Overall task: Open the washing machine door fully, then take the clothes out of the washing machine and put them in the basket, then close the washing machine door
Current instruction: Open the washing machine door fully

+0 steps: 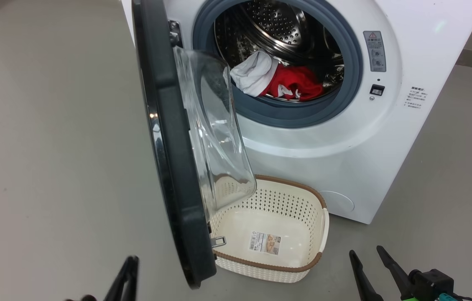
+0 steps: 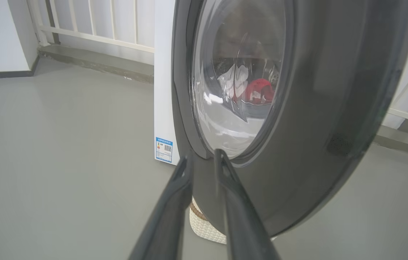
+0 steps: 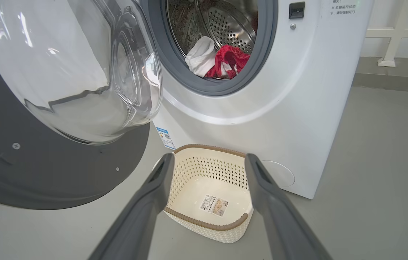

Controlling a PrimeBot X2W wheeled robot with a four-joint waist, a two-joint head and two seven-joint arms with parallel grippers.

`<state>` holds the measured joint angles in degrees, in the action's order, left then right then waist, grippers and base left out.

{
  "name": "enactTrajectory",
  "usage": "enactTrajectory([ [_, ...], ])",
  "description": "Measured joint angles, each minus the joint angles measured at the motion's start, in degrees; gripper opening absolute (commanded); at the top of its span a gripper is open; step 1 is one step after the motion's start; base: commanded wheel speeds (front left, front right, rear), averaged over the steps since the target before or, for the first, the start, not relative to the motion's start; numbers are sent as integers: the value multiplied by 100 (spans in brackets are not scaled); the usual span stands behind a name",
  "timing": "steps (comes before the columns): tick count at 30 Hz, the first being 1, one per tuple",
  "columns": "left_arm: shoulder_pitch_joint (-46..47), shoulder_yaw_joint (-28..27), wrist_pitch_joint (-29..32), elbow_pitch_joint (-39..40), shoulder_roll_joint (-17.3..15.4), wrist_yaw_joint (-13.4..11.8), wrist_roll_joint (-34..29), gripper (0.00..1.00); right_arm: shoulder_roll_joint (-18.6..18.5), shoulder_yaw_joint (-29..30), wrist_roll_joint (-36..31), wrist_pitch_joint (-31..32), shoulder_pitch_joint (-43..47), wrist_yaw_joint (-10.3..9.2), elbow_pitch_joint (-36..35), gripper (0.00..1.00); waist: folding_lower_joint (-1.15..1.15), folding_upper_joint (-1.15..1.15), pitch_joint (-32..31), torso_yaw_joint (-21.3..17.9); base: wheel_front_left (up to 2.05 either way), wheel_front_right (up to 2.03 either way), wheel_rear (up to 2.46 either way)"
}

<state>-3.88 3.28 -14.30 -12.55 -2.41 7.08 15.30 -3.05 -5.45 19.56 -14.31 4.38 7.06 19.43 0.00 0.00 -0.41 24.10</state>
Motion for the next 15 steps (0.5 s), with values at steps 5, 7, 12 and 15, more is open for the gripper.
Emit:
enactTrajectory([
  [5, 35, -185, -1, 767, -4, -55, 48, 0, 11, 5, 1, 0, 1, 0, -13, 100, 0, 0, -30, 3, 0, 0, 0],
  [7, 50, -189, -1, 990, -4, -57, 48, 0, 13, 16, 1, 0, 1, 0, -25, 100, 0, 0, -32, 6, 0, 0, 0],
  [12, 425, -109, -20, 2215, -5, -105, 51, 0, 19, 65, 1, 0, 1, 0, -75, 100, 0, 0, -25, 13, 0, 0, 0],
  [15, 514, 227, -44, 2735, -7, -101, -11, 0, 23, 71, 0, 0, 1, 0, -85, 100, 0, 0, -27, -7, 0, 0, 0],
])
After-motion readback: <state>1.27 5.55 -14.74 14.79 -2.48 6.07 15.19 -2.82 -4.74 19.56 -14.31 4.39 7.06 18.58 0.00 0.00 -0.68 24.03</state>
